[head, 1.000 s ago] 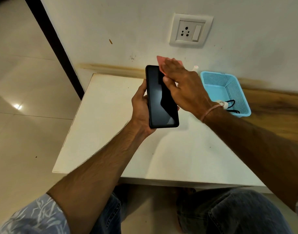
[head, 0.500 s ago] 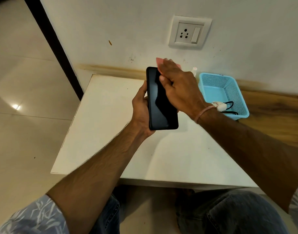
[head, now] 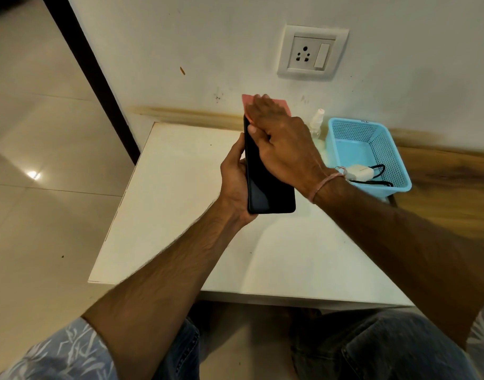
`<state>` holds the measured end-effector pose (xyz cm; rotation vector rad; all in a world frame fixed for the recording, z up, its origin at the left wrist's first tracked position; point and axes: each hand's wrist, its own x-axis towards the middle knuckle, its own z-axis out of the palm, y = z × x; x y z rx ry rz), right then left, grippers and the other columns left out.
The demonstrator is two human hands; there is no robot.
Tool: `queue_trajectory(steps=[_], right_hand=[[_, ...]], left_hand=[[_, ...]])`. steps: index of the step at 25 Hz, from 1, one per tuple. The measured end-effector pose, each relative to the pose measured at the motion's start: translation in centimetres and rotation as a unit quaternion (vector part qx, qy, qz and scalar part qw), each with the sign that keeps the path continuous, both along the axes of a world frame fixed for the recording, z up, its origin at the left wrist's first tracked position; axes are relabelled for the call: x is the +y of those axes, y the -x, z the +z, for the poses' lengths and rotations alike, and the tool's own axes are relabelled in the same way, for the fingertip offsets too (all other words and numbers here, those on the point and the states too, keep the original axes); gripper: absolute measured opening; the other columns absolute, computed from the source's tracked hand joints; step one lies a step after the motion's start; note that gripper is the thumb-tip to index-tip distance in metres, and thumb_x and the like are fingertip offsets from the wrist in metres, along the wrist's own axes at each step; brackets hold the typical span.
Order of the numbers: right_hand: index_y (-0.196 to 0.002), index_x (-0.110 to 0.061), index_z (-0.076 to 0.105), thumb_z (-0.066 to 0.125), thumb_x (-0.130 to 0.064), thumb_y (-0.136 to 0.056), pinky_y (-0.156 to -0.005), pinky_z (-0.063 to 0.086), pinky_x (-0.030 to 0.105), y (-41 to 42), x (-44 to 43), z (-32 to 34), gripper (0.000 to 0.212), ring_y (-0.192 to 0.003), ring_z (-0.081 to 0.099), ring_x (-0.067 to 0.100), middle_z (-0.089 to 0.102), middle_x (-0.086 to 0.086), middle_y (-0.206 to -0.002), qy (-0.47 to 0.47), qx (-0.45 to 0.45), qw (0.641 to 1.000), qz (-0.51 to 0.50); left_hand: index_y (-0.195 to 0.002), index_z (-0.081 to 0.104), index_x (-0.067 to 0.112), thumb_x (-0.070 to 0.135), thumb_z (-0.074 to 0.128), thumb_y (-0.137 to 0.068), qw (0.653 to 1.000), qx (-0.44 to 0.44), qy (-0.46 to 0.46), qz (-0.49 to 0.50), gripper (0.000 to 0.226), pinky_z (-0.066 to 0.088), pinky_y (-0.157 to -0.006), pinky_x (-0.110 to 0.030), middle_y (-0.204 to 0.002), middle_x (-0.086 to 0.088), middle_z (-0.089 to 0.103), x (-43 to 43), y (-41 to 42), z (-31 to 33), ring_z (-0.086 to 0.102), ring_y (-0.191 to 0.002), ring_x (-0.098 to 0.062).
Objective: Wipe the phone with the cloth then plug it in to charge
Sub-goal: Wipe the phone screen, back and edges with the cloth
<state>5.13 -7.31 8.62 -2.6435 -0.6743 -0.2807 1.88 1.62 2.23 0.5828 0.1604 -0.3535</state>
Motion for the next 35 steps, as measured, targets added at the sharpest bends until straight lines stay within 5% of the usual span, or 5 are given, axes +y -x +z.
queue_trajectory(steps=[8, 18, 26, 31, 35], right_hand=[[-0.148, -0.017, 0.032, 0.038, -0.031, -0.103, -0.12, 0.016, 0.039, -1.0, -2.5, 0.1, 0.048, -0.145, 0.02, 0.016, 0.026, 0.001, -0.156, -0.035, 0.027, 0.998, -0.046], [-0.148, -0.017, 0.03, 0.039, -0.029, -0.102, -0.119, 0.019, 0.035, -0.4, -2.7, -0.7, 0.048, -0.145, 0.019, 0.015, 0.027, 0.001, -0.155, -0.026, -0.005, 1.0, 0.014], [-0.145, -0.013, 0.035, 0.042, -0.021, -0.101, -0.118, 0.016, 0.03, 3.0, -0.5, -1.6, 0.045, -0.146, 0.018, 0.018, 0.029, 0.005, -0.154, -0.011, -0.008, 0.999, 0.043], [-0.148, -0.014, 0.027, 0.035, -0.026, -0.103, -0.121, 0.012, 0.034, 1.3, -1.7, -0.7, 0.047, -0.147, 0.013, 0.016, 0.021, 0.004, -0.157, 0.006, 0.016, 1.0, -0.015], [-0.149, -0.014, 0.024, 0.033, -0.027, -0.104, -0.117, 0.003, 0.027, 1.3, 0.0, -0.5, 0.048, -0.148, 0.007, 0.017, 0.018, 0.004, -0.158, 0.011, 0.005, 1.0, -0.017]], left_hand=[[-0.106, 0.074, 0.016, 0.056, 0.045, -0.097, 1.0, -0.022, 0.018, -0.013, 0.05, 0.054, -0.08, -0.042, -0.101, -0.011, 0.07, 0.1, -0.2, -0.2, 0.065, -0.087, -0.029], [-0.098, 0.077, 0.014, 0.053, 0.051, -0.095, 1.0, -0.012, 0.004, 0.005, 0.047, 0.057, -0.074, -0.035, -0.093, -0.009, 0.074, 0.1, -0.3, -0.5, 0.07, -0.08, -0.026], [-0.117, 0.074, 0.011, 0.053, 0.05, -0.097, 0.999, 0.002, 0.042, 0.008, 0.052, 0.046, -0.107, -0.039, -0.119, -0.01, 0.071, 0.4, -0.4, -0.7, 0.066, -0.113, -0.027], [-0.107, 0.077, 0.015, 0.057, 0.047, -0.097, 1.0, -0.01, 0.017, 0.002, 0.053, 0.055, -0.09, -0.038, -0.106, -0.011, 0.074, -0.2, -0.1, -0.8, 0.071, -0.097, -0.028], [-0.11, 0.077, 0.014, 0.057, 0.047, -0.097, 1.0, -0.008, 0.025, 0.01, 0.054, 0.053, -0.098, -0.04, -0.112, -0.012, 0.074, 0.0, -0.2, -0.6, 0.07, -0.105, -0.029]])
